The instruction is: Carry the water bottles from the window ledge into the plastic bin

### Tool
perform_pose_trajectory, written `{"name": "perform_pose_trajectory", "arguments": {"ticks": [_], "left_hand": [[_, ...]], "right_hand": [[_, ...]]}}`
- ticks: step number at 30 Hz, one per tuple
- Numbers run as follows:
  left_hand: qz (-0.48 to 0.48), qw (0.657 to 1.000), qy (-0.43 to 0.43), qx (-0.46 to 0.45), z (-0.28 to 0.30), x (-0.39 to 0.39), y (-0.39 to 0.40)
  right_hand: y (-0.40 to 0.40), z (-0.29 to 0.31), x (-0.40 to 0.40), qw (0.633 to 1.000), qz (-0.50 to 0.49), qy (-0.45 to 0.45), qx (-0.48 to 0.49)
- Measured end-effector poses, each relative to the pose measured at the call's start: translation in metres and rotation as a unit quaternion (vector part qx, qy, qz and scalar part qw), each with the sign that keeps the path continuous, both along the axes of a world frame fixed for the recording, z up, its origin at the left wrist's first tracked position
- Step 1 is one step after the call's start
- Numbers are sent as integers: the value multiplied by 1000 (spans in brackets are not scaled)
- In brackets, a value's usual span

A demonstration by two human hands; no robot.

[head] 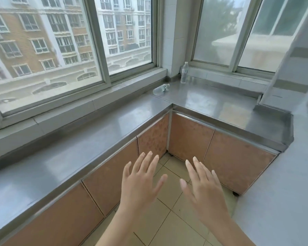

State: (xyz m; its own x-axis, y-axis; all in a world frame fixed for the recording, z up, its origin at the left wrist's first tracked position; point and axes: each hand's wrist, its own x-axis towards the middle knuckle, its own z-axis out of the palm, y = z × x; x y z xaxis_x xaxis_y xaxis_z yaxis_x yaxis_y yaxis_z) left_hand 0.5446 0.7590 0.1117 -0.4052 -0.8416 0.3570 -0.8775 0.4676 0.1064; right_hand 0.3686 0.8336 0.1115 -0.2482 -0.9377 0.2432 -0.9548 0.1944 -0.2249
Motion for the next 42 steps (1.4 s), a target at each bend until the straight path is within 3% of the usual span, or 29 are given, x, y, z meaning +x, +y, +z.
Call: {"name": "perform_pose_trajectory", "arguments": {"ticks": [7, 19, 42], "left_hand": [[-35, 999, -4, 5, -12, -70, -112], [6, 1000, -19, 9, -15, -192, -308], [-38, 998, 21, 44, -39, -351, -711]], "right_hand": [[-101, -11, -63, 999, -24, -7, 21], [-309, -11, -191, 998, 24, 1, 54], [-680, -4, -336, 997, -20, 23, 69]]}}
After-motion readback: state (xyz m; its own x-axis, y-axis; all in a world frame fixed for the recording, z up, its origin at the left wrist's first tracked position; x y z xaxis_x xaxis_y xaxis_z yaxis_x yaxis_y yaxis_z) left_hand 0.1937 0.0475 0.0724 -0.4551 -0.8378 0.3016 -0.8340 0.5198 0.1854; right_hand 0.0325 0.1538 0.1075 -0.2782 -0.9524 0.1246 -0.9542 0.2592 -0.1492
